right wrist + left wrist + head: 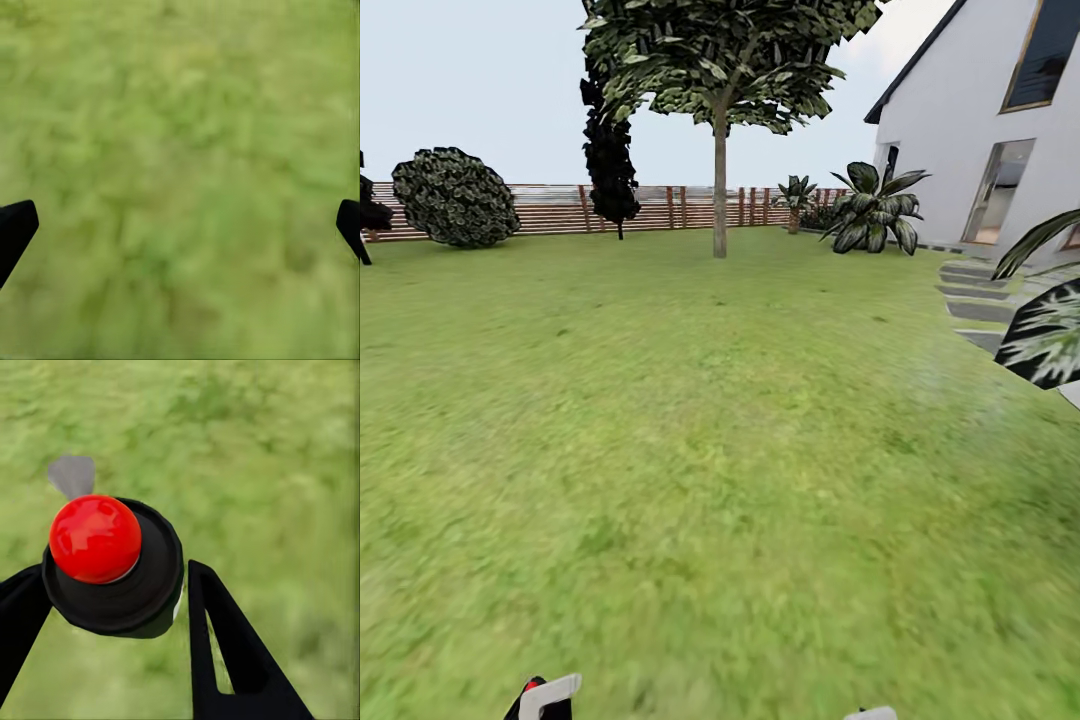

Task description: In the garden, pick up the pesticide atomizer on the floor and spray pesticide onto both trees until each tree trunk is fully covered.

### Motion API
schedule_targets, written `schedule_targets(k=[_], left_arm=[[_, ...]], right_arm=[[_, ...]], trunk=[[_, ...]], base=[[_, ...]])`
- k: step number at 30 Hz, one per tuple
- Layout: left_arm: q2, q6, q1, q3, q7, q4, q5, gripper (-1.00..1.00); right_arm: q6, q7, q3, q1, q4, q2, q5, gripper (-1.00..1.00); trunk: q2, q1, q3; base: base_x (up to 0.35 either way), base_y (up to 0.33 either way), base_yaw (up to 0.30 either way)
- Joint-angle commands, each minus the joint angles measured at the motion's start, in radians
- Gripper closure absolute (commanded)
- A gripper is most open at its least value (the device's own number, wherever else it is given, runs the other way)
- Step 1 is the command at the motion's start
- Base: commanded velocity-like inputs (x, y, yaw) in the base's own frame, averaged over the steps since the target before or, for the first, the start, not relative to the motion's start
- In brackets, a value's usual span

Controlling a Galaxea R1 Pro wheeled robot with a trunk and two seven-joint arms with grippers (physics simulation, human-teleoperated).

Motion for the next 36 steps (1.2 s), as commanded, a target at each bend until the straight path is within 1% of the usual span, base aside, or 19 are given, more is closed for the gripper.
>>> schedule_targets(k=[1, 36], left_arm=[[-0.001, -0.003, -0.001, 0.004, 0.002, 0.0, -0.006, 1.0], [-0.001, -0.003, -0.001, 0.004, 0.002, 0.0, -0.006, 1.0]], right_arm=[[-0.002, -0.003, -0.004, -0.001, 0.001, 0.0, 0.007, -1.0], [-0.002, -0.003, -0.004, -0.001, 0.001, 0.0, 0.007, -1.0]], trunk=[[0.0, 0.0, -0.001], [0.0, 0.0, -0.001]], base=[[0.339, -0.077, 0.0], [0.339, -0.077, 0.0]])
